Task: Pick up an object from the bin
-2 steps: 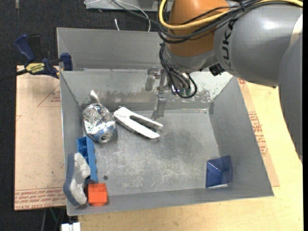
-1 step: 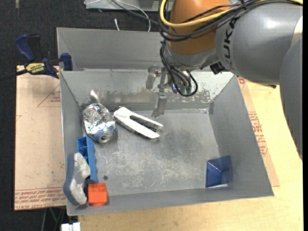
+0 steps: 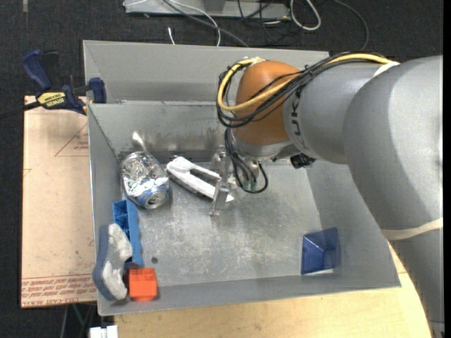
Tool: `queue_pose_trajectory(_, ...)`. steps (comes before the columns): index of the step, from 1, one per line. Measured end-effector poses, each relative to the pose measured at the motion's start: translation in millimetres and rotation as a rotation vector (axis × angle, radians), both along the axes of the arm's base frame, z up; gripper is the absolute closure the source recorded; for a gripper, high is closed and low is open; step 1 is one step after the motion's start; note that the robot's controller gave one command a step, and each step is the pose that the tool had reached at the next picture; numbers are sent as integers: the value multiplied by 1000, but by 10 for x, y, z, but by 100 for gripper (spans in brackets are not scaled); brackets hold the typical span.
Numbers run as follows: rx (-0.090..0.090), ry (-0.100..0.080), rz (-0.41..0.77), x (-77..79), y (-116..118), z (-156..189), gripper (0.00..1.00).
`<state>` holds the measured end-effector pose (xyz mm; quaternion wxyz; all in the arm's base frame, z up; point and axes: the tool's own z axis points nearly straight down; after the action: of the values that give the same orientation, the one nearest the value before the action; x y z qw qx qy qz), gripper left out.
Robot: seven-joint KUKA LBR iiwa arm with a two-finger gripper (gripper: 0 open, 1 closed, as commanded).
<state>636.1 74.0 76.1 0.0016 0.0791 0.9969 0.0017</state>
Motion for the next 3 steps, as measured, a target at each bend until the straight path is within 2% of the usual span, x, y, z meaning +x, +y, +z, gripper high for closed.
queue_pose_trajectory(1,1,-17,16,120,-31,863,0)
queue_pose_trajectory(2,0,11,-8,-84,211,238,0)
queue_pose_trajectory(3,4,-17,-174,-142,54,-62,0)
